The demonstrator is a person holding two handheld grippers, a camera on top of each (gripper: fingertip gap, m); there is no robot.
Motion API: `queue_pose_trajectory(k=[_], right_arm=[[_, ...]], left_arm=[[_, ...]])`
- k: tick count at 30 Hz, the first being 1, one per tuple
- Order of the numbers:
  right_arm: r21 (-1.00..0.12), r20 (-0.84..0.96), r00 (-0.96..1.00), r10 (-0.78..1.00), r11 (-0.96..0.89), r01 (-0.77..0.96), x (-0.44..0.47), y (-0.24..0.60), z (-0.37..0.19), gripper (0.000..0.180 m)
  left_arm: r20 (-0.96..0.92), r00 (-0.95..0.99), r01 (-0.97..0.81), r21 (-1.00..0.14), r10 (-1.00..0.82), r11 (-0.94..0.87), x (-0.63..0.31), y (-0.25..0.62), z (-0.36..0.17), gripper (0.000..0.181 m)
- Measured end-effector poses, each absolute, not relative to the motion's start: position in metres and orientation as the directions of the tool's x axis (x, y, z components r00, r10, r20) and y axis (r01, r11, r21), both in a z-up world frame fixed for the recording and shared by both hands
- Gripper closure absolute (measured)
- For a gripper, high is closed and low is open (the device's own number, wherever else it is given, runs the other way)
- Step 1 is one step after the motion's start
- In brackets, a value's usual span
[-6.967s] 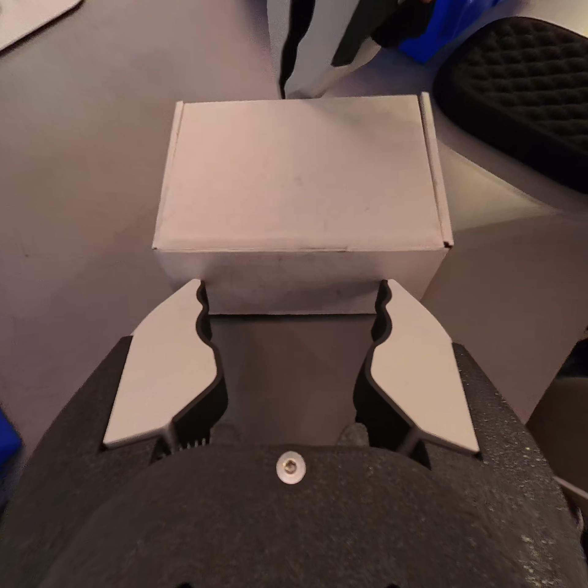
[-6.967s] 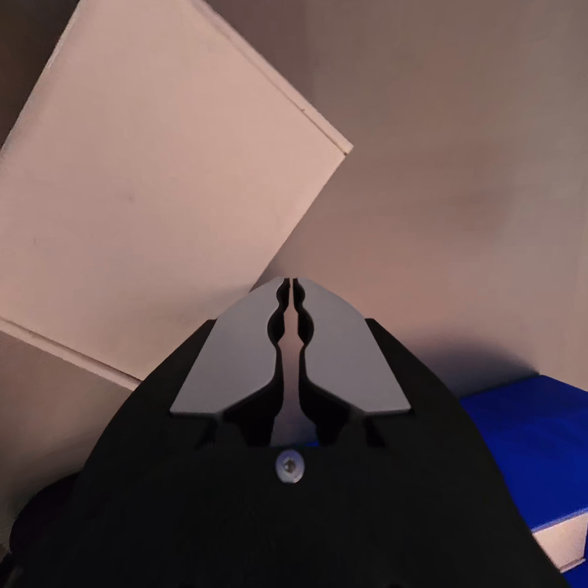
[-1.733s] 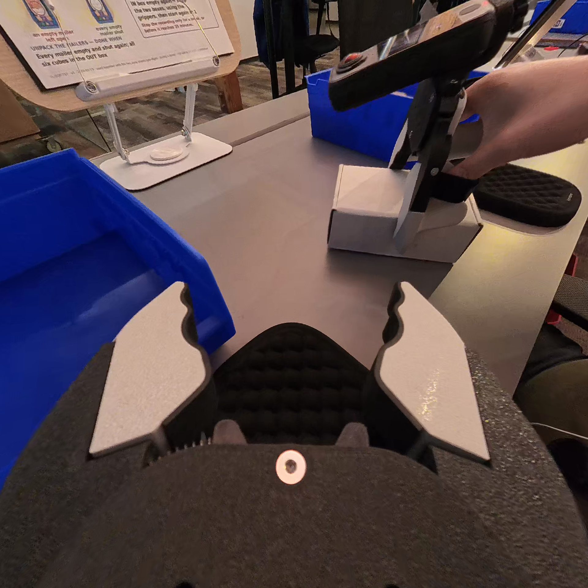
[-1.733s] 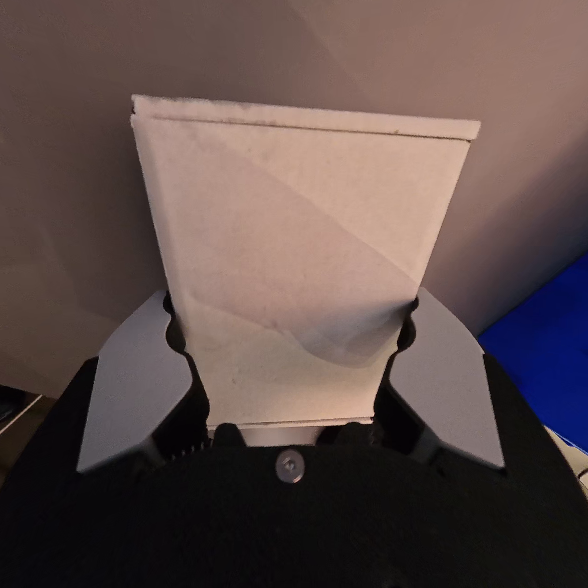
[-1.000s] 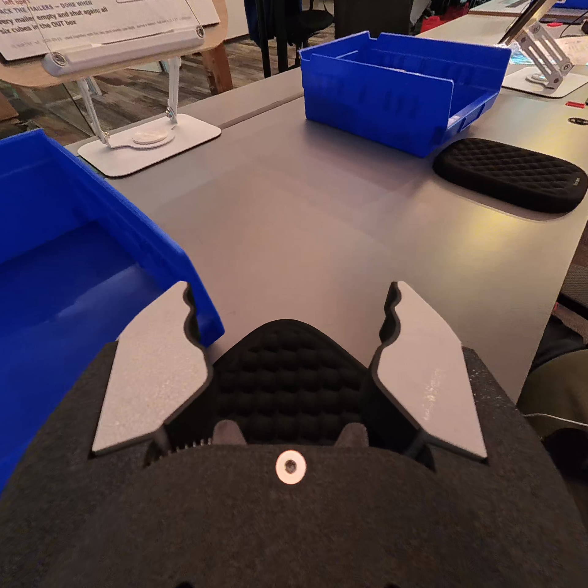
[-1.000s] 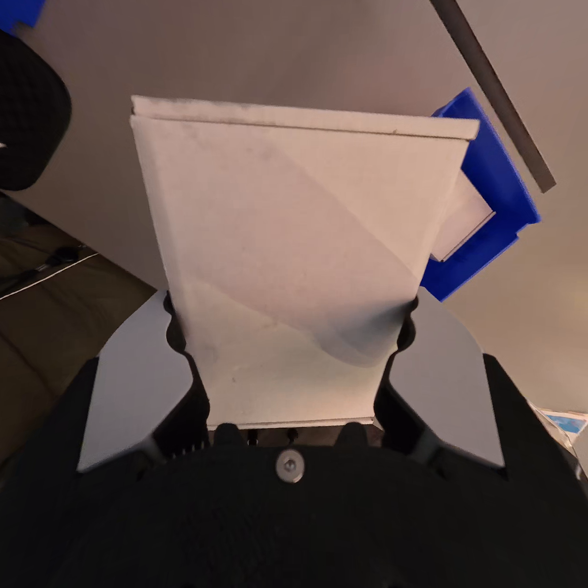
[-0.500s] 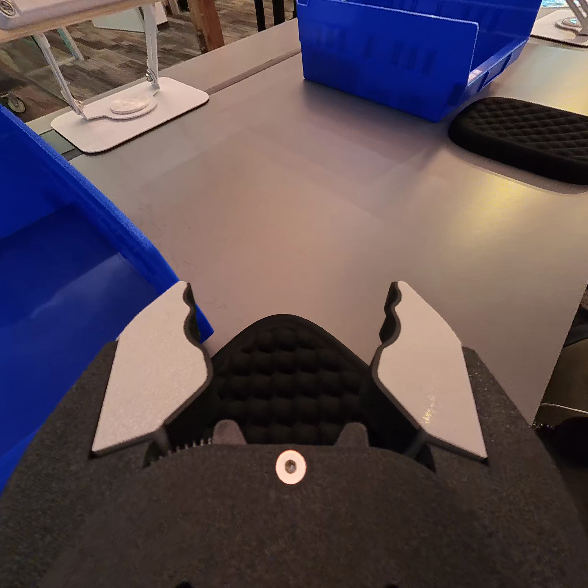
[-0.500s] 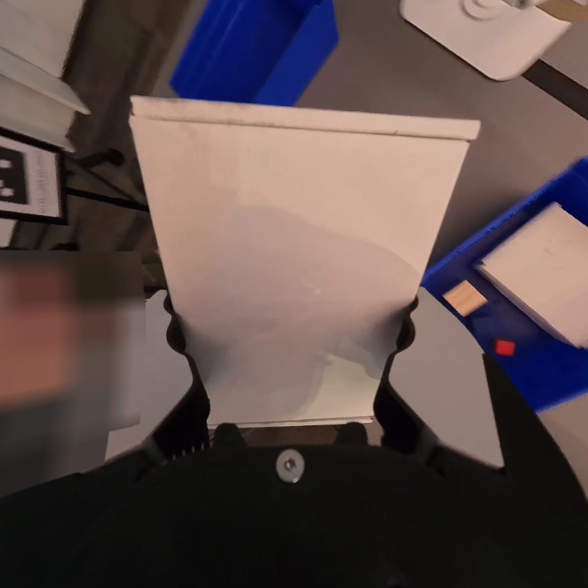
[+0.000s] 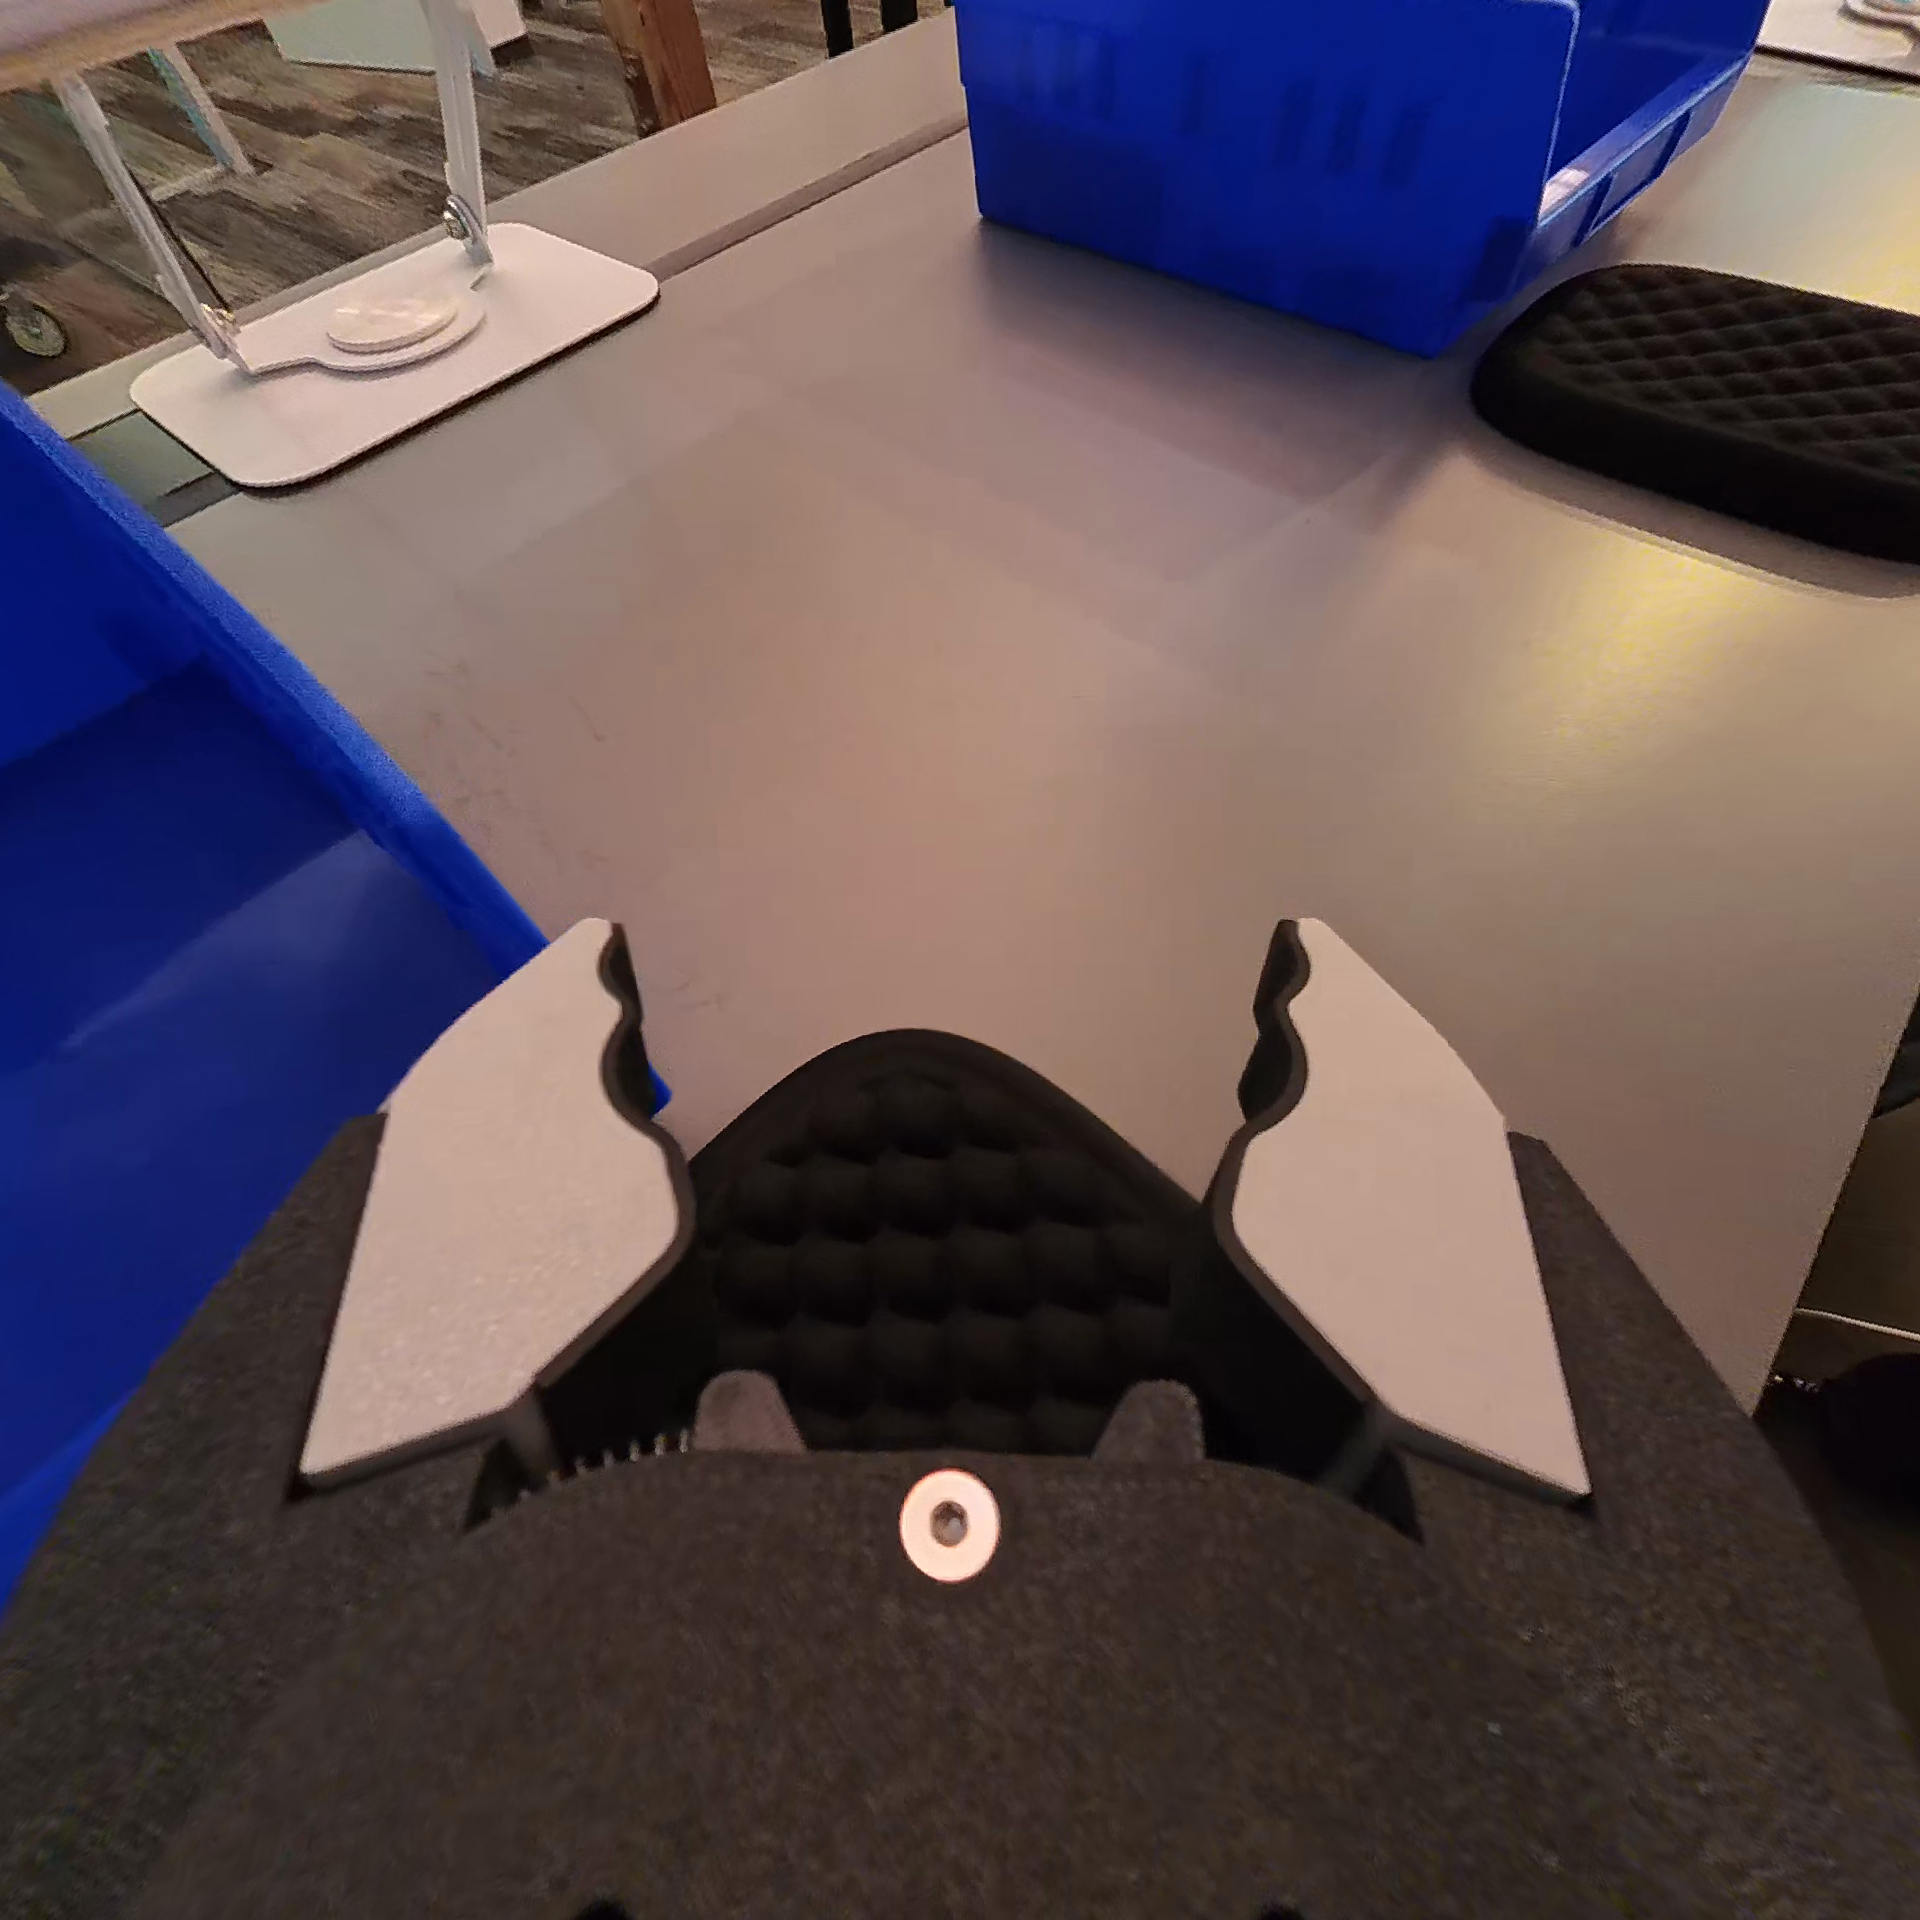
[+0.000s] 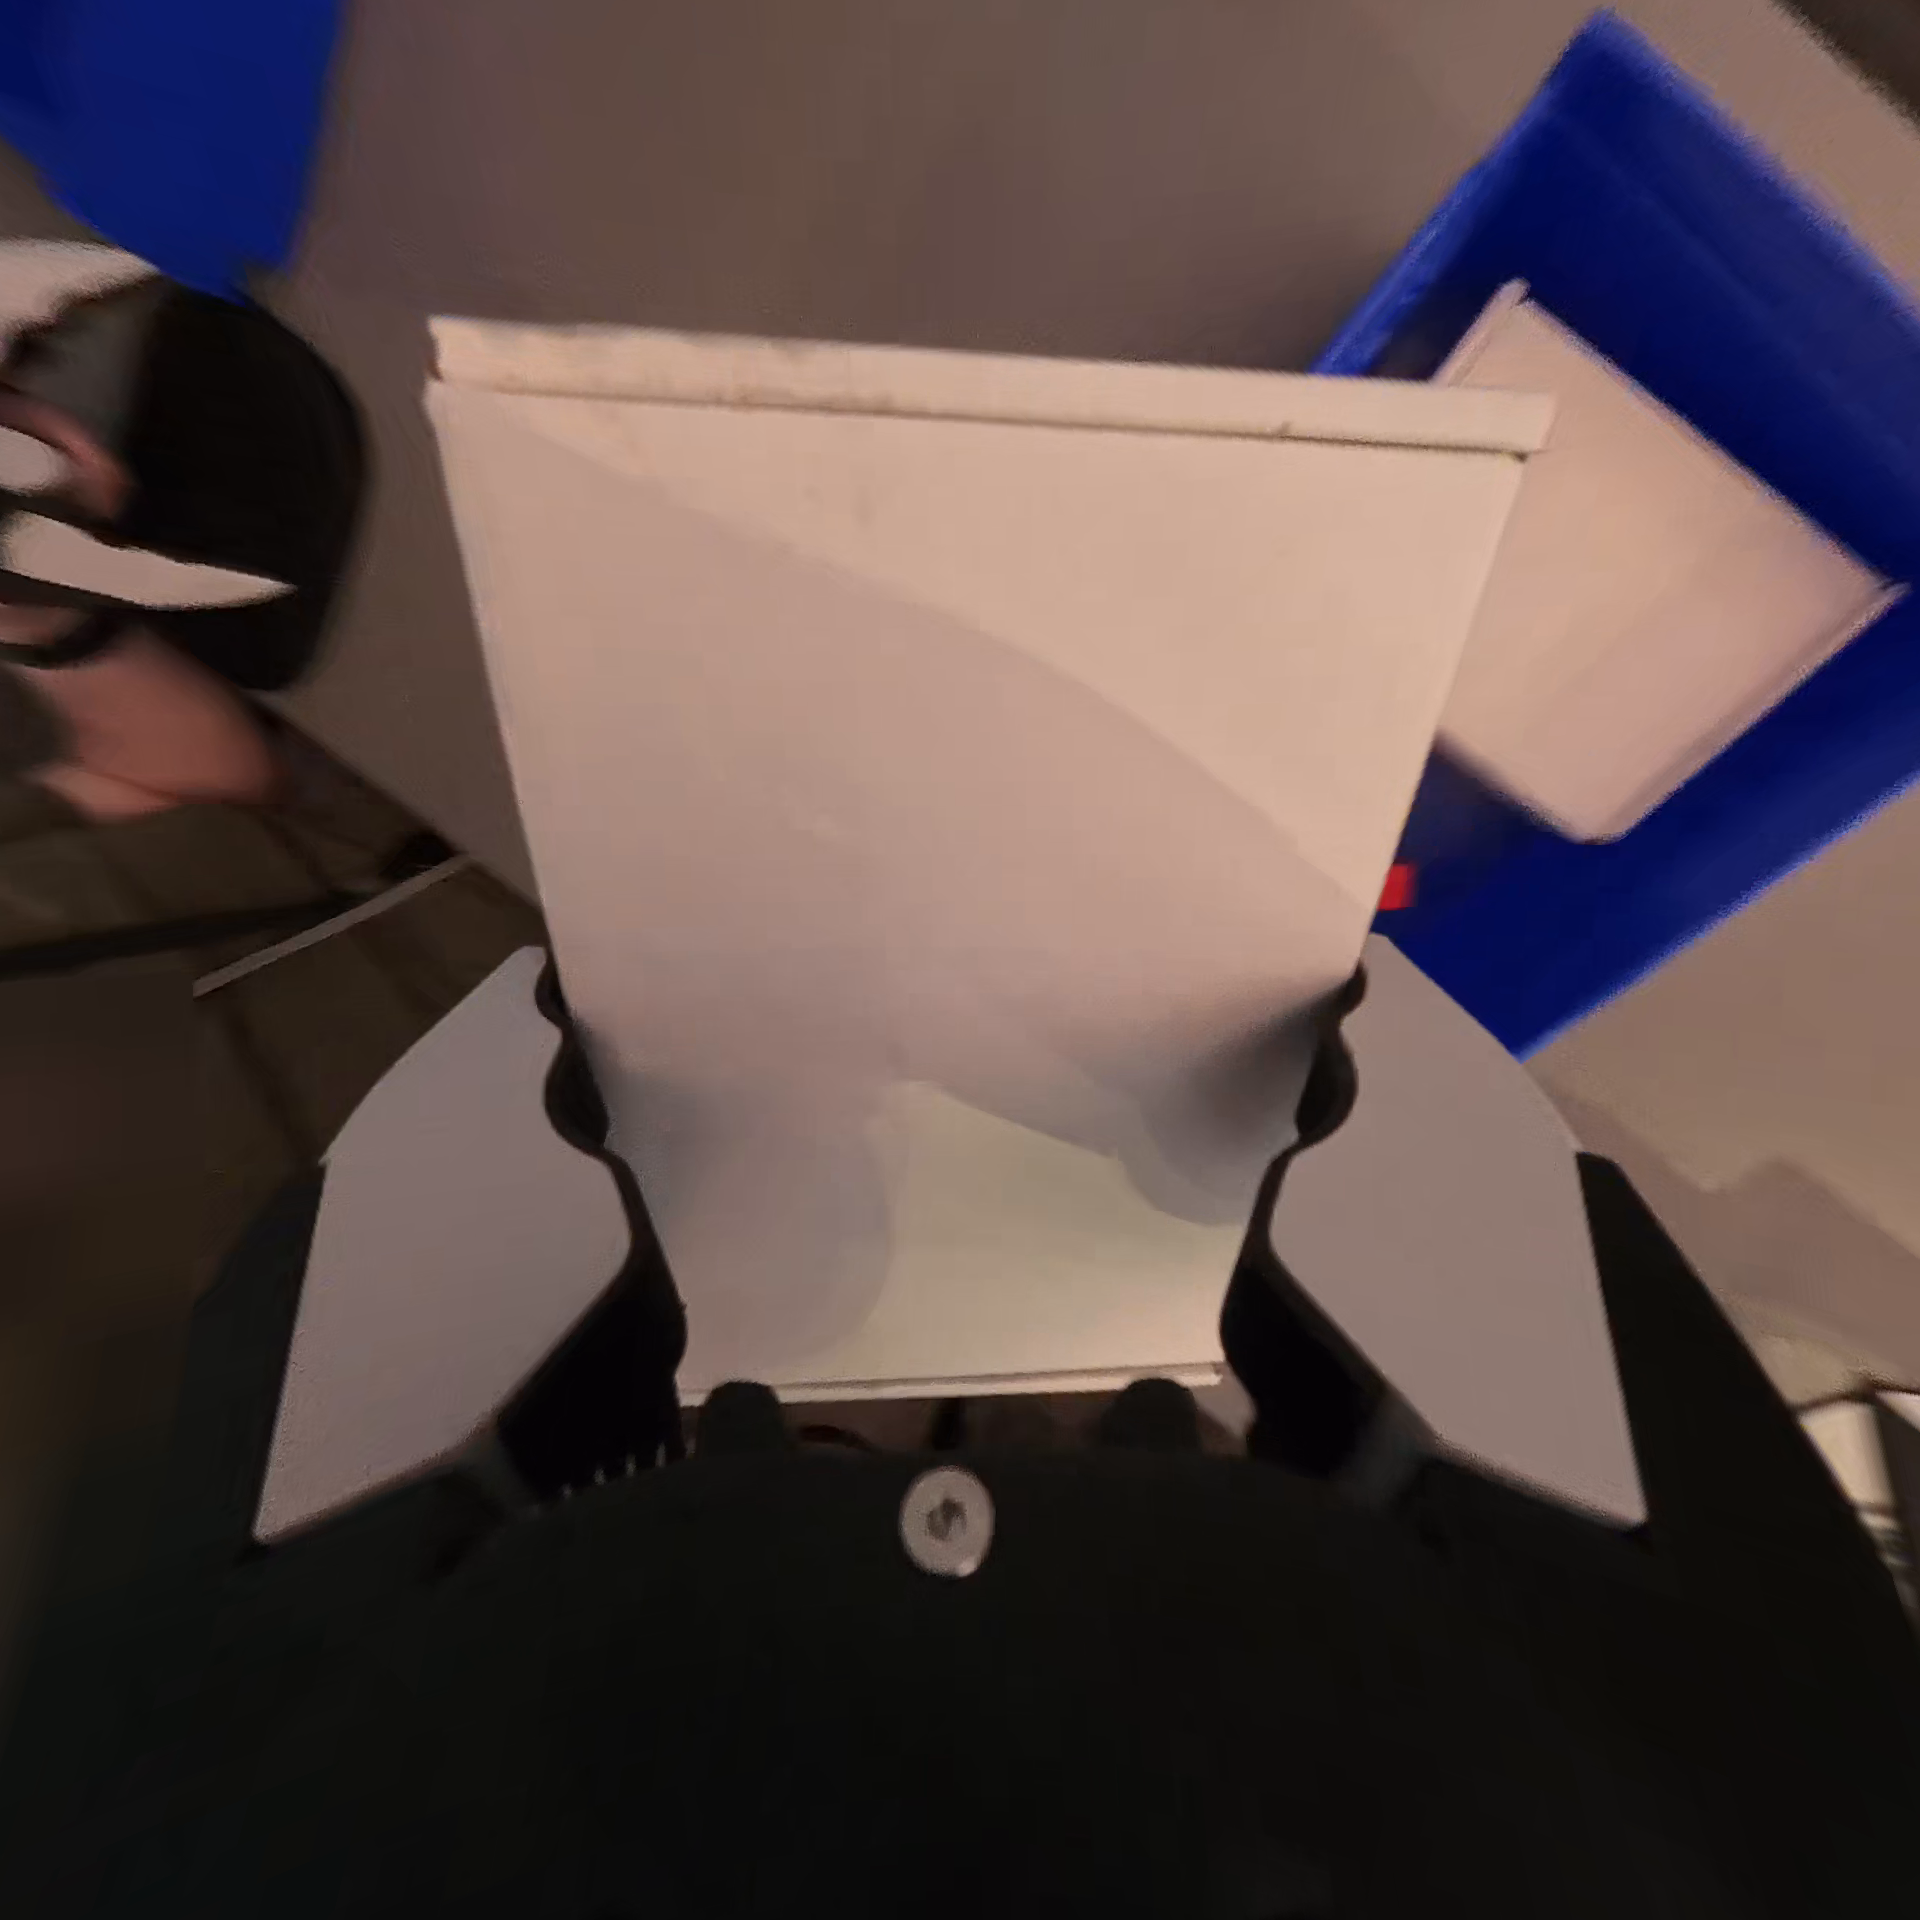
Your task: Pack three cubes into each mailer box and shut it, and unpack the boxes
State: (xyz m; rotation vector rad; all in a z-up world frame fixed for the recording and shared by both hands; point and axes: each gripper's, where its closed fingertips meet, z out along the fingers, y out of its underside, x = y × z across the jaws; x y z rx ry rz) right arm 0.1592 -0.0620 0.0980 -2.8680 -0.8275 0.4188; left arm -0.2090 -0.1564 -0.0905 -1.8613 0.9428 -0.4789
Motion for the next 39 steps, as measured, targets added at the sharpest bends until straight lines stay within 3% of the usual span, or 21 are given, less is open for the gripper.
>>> queue_pose_trajectory(k=[3,6,13,21,36,39], right_arm=[[-0.255,-0.041,0.723,0.690,-0.706,0.660,0.176,-0.037,0.077,0.047],[-0.296,0.035,0.588,0.808,-0.553,0.779,0.178,-0.022,0.052,0.047],[-0.094,0.284,0.423,0.860,-0.414,0.905,0.233,0.022,-0.003,0.047],[0.019,0.270,0.262,0.927,-0.277,0.961,0.265,0.060,-0.058,0.047],[0.053,0.213,0.090,0.973,-0.104,0.993,0.266,0.071,-0.088,0.047],[0.060,0.344,0.084,0.935,-0.111,0.992,0.268,0.080,-0.078,0.054]], left_arm=[[-0.059,0.606,-0.393,-0.889,-0.793,-0.234,-0.201,-0.157,-0.090,0.069],[-0.065,0.593,-0.400,-0.889,-0.803,-0.223,-0.196,-0.160,-0.088,0.069],[-0.028,0.541,-0.403,-0.886,-0.841,-0.230,-0.195,-0.189,-0.072,0.071],[-0.008,0.581,-0.343,-0.909,-0.814,-0.236,-0.197,-0.193,-0.025,0.072],[0.067,0.544,-0.420,-0.842,-0.836,-0.340,-0.163,-0.170,-0.043,0.071],[0.067,0.537,-0.431,-0.835,-0.841,-0.342,-0.159,-0.168,-0.045,0.071]])
